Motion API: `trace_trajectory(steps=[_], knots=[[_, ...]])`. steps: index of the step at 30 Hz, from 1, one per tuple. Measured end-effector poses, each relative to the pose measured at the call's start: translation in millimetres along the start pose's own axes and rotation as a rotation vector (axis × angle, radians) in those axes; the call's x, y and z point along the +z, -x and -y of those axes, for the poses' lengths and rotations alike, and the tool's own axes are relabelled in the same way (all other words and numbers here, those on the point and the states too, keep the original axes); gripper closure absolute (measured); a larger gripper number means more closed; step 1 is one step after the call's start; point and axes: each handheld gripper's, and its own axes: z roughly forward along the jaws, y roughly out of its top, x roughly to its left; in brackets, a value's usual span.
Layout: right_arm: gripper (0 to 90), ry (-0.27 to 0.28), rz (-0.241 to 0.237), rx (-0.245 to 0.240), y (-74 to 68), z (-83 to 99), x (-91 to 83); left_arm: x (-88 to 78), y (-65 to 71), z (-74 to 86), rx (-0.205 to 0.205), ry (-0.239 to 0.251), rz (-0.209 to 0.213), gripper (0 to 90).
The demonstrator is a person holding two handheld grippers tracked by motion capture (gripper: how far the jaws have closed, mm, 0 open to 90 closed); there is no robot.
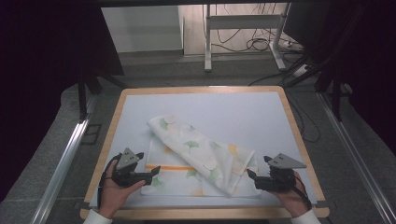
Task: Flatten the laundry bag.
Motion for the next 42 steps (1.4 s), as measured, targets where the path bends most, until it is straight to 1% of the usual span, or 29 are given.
trace_trajectory(steps=[2,3,4,7,8,11,13,15,16,17,18,20,25,26,30,33,36,42], knots=[[19.4,0.001,-0.002,0.013,2.5,1.0,-0.4,2.5,3.7,0.6,0.028,-0.015,-0.004,19.0],[19.4,0.001,-0.002,0.013,2.5,1.0,-0.4,2.5,3.7,0.6,0.028,-0.015,-0.004,19.1],[19.8,0.003,0.001,0.027,4.2,1.7,-1.8,3.9,5.5,2.7,0.034,-0.028,-0.002,19.1],[20.0,0.003,0.002,0.033,4.3,2.3,-2.8,4.0,5.3,5.7,0.033,-0.039,0.001,19.3],[20.3,0.003,0.003,0.030,2.8,2.0,-2.6,3.3,4.6,7.1,0.028,-0.042,0.008,19.3],[20.9,-0.001,-0.004,0.021,1.1,1.3,-1.7,2.9,4.5,7.8,0.030,-0.044,0.012,19.8],[22.1,-0.001,-0.006,0.017,-0.4,1.8,-1.3,6.2,4.9,8.0,0.023,-0.053,0.026,19.9],[24.2,-0.005,-0.016,0.035,0.7,2.4,-0.8,10.0,6.9,8.5,0.028,-0.072,0.032,20.2],[24.2,-0.005,-0.016,0.035,0.7,2.4,-0.8,10.0,6.9,8.5,0.028,-0.072,0.032,20.2],[25.2,-0.007,-0.026,0.053,2.2,2.1,0.9,11.1,8.8,8.8,0.041,-0.078,0.032,20.2],[25.5,-0.006,-0.026,0.048,2.3,1.4,1.7,11.7,12.2,8.9,0.067,-0.085,0.028,20.2],[26.9,-0.002,-0.027,0.031,1.1,-0.5,1.6,10.4,12.9,8.2,0.075,-0.081,0.025,20.2],[29.0,0.013,-0.043,0.038,2.5,-4.8,2.2,9.4,12.1,8.8,0.064,-0.078,0.025,20.3],[29.9,0.007,-0.050,0.039,3.6,-5.7,4.1,11.3,11.9,9.5,0.066,-0.090,0.025,20.3],[31.6,-0.007,-0.059,0.029,5.6,-6.1,7.8,15.5,12.3,9.8,0.073,-0.109,0.034,20.3],[32.2,-0.019,-0.079,0.031,10.2,-6.8,12.6,19.7,12.7,10.7,0.079,-0.129,0.043,20.3],[32.2,-0.018,-0.090,0.034,11.6,-8.9,12.4,20.1,13.4,11.9,0.077,-0.131,0.050,20.3],[31.0,-0.010,-0.113,0.014,7.5,-16.8,12.4,18.7,13.0,13.4,0.076,-0.131,0.050,20.2]])
